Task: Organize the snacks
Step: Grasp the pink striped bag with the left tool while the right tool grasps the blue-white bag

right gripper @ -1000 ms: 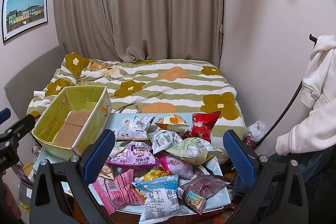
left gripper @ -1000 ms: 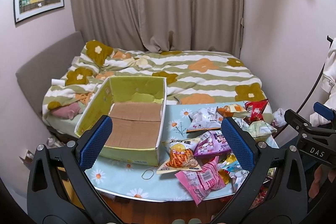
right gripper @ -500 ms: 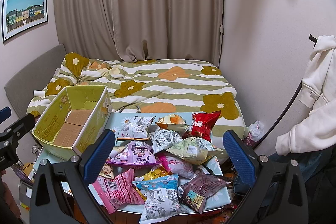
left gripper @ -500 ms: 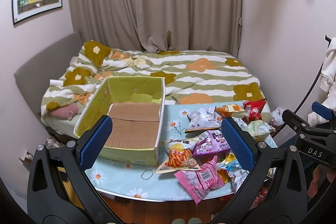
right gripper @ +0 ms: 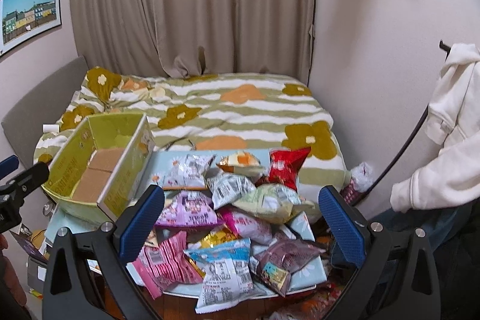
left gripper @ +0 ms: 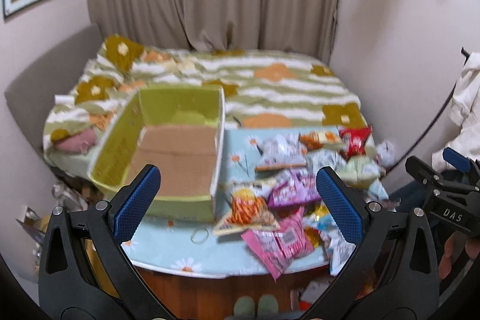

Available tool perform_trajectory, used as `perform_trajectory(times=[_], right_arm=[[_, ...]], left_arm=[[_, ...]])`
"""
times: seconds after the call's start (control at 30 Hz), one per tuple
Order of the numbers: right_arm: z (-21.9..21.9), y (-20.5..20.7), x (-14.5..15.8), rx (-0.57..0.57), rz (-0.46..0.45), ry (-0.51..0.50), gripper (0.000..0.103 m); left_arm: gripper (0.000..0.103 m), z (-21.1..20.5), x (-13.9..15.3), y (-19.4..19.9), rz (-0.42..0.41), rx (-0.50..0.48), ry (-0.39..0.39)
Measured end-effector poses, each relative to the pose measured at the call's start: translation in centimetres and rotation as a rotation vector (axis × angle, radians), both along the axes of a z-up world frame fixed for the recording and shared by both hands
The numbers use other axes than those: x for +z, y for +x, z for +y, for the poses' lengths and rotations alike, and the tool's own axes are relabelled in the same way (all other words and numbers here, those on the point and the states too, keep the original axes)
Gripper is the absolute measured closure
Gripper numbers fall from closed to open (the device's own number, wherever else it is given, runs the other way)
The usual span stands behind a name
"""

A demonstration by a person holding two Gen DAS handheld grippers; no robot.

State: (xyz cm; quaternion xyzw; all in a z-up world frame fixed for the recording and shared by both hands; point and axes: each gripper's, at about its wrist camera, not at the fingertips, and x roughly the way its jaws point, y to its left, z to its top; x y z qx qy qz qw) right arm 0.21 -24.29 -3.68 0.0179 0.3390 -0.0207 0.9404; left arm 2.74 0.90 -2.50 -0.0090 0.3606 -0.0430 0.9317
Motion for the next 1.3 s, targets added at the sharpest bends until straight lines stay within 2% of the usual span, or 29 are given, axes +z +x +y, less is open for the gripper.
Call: perform_trajectory(times=[0.27,0.53,0.63,0.77,0.9,1.03,1.23,1.3], right_arm=[[0.0,0.3,-4.9,-0.014,0.138,0.041,0.000],[0.6,0.6,-11.1,0.041,0.245,0.076,0.000],[0.8,0.9,-13.2,0.069,0.273,0.059,0.002],[0.6,1.2,-15.2,0.135,0.289,0.055,0.003],[0.7,1.7,-16.8,0.204,0.309,0.024,0.006],[0.9,2.0,-18.2,0.256,0.334,0.034,0.009],[1.2,2.4,-19.4,0.295,0.350,0.069,0.011],[1.1,2.5,-19.6,0.300,0.355,0.081,0.012]], left_arm=[[0.000,-0.1,-8.1,1.7,0.229,-0.058,-0.102],[0.000,-2.7,-15.7,2.7,0.398,-0.131,-0.182],[0.000,-3.7,-18.3,3.4,0.444,-0.132,-0.202],[0.000,-4.3,-20.6,4.0,0.485,-0.128,-0.240],[0.000,-5.7,-21.9,4.4,0.497,-0.140,-0.203],[0.001,-6.3,-22.9,4.9,0.504,-0.134,-0.201],[0.023,-6.4,-24.1,5.1,0.532,-0.129,-0.209],[0.025,-6.5,-24.2,5.1,0.531,-0.133,-0.204]])
